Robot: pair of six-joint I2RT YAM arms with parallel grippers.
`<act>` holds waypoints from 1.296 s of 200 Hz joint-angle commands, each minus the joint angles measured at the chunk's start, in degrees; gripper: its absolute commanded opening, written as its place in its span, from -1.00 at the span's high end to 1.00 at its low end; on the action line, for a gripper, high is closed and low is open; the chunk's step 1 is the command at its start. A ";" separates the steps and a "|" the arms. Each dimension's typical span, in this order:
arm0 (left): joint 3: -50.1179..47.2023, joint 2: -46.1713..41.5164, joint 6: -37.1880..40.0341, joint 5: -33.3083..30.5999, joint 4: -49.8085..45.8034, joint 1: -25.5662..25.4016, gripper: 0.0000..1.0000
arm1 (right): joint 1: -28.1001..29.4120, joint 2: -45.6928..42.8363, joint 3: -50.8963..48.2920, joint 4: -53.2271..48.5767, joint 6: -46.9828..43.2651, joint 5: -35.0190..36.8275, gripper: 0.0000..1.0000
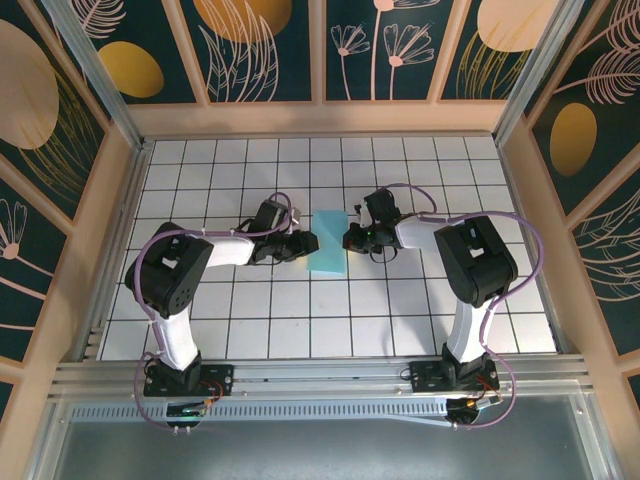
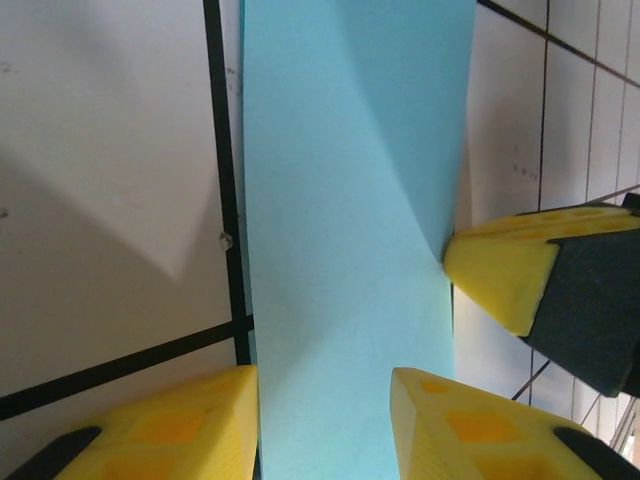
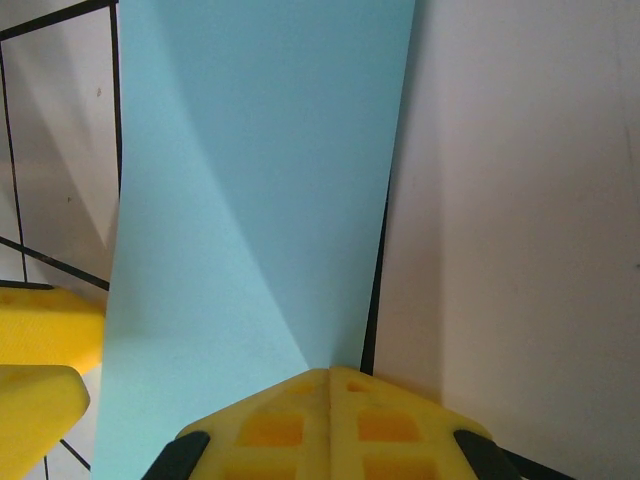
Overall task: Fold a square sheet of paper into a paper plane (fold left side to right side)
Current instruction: Third fold the triangle at the center of the table.
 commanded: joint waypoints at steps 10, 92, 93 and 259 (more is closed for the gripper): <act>-0.42 0.21 -2.02 0.01 4.21 -0.46 0.31 | 0.66 1.23 0.54 -1.90 -1.06 1.76 1.00; -1.64 -1.78 -3.61 -0.62 3.21 -0.48 1.00 | 0.60 -2.30 0.44 1.25 -2.09 2.40 0.97; -1.67 -1.80 -3.69 -0.54 3.22 -0.49 1.00 | 0.63 -2.41 0.44 1.28 -2.17 2.48 0.95; -13.74 -14.79 -26.70 -13.23 12.90 -3.86 1.00 | 20.88 -38.49 -28.24 20.15 -33.92 24.45 -0.10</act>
